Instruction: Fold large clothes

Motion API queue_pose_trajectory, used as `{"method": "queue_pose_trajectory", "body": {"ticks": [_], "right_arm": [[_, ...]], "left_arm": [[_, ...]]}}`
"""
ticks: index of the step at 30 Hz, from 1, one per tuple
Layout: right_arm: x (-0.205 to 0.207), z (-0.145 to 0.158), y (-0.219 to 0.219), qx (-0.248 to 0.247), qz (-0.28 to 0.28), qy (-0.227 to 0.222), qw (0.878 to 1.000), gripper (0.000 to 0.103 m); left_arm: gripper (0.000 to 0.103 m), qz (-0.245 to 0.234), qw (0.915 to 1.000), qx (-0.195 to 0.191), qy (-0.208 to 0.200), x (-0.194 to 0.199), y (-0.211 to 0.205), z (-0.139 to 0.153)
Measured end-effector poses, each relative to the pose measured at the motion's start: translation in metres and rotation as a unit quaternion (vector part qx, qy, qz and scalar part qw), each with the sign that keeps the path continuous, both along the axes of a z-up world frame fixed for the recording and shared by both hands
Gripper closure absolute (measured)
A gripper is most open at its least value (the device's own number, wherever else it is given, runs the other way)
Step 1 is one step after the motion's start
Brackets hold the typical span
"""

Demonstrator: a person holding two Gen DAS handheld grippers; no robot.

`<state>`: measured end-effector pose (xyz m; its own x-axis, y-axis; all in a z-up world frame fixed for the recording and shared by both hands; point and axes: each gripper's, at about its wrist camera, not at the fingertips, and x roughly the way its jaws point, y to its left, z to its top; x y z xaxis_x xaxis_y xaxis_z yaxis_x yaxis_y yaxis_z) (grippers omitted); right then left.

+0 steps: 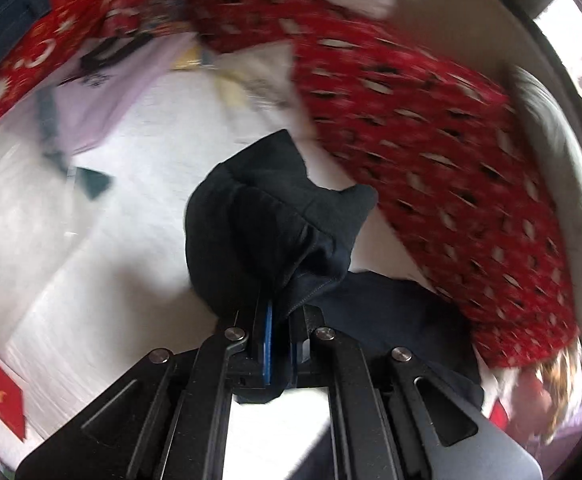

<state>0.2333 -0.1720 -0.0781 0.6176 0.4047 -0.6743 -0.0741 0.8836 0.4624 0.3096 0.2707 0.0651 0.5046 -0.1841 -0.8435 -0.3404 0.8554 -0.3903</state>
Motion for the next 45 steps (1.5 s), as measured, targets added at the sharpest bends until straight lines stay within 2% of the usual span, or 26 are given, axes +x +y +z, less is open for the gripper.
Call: {"method": "queue_pose_trajectory", "body": {"ticks": [3,8,11,14,16,17,19,22,25,28,31,34,36,39,40,41,42,43,45], "right_arm": [[-0.021,0.015,-0.029,-0.02,-0.024,-0.016,0.999,0.05],[-0.057,0.027,-0.093,-0.09,-0.088,-0.034,0.992,0.045],[-0.074,0.017,-0.126,-0.112,-0.117,-0.029,0.986,0.04],[-0.084,-0.014,-0.144,-0.099,-0.109,-0.001,0.989,0.039],[-0.096,-0.019,-0.139,-0.113,-0.102,-0.043,0.987,0.031],[-0.096,-0.019,-0.137,-0.114,-0.096,-0.043,0.988,0.026],[-0.093,-0.019,-0.133,-0.127,-0.087,-0.04,0.987,0.022],[-0.094,-0.019,-0.134,-0.127,-0.084,-0.044,0.987,0.021],[-0.095,-0.017,-0.142,-0.097,-0.084,-0.051,0.99,0.021],[-0.095,-0.018,-0.148,-0.073,-0.084,-0.057,0.992,0.021],[-0.095,-0.018,-0.148,-0.074,-0.085,-0.057,0.992,0.021],[-0.094,-0.018,-0.148,-0.079,-0.085,-0.056,0.992,0.021],[-0.095,-0.018,-0.146,-0.079,-0.084,-0.055,0.992,0.021],[-0.097,-0.016,-0.146,-0.072,-0.084,-0.048,0.993,0.021],[-0.095,-0.013,-0.148,-0.065,-0.086,-0.037,0.993,0.021],[-0.093,-0.009,-0.151,-0.052,-0.091,-0.025,0.994,0.021],[-0.091,-0.004,-0.155,-0.029,-0.099,-0.016,0.995,0.02],[-0.089,0.002,-0.16,0.01,-0.107,-0.017,0.994,0.02],[-0.082,0.013,-0.168,0.086,-0.118,-0.025,0.989,0.02]], "left_arm": [[0.1,-0.038,0.9992,-0.004,-0.009,0.001,-0.045,0.012],[0.1,-0.093,0.9954,0.006,-0.022,0.001,-0.127,0.032],[0.1,-0.125,0.9917,0.01,-0.026,0.002,-0.174,0.04],[0.1,-0.154,0.9876,0.014,-0.026,0.002,-0.219,0.045],[0.1,-0.174,0.9844,0.013,-0.021,0.002,-0.254,0.044],[0.1,-0.182,0.983,0.013,-0.019,0.002,-0.265,0.042],[0.1,-0.205,0.9787,0.016,-0.012,0.001,-0.297,0.034],[0.1,-0.244,0.9694,0.027,0.004,-0.006,-0.349,0.013],[0.099,-0.287,0.956,0.052,0.028,-0.015,-0.398,-0.025],[0.099,-0.313,0.9446,0.078,0.059,-0.021,-0.431,-0.066],[0.099,-0.317,0.9419,0.065,0.092,-0.022,-0.441,-0.098],[0.099,-0.322,0.9388,0.064,0.103,-0.027,-0.436,-0.11],[0.098,-0.327,0.9389,0.047,0.098,-0.035,-0.423,-0.102],[0.091,-0.33,0.9417,-0.007,0.063,-0.05,-0.384,-0.076],[0.086,-0.327,0.9436,-0.019,0.049,-0.055,-0.366,-0.067],[0.074,-0.314,0.9483,-0.026,0.036,-0.06,-0.346,-0.06],[0.067,-0.295,0.9546,-0.031,0.026,-0.066,-0.325,-0.057],[0.063,-0.275,0.9603,-0.039,0.022,-0.07,-0.305,-0.057],[0.063,-0.242,0.968,-0.06,0.028,-0.077,-0.268,-0.064]]}}
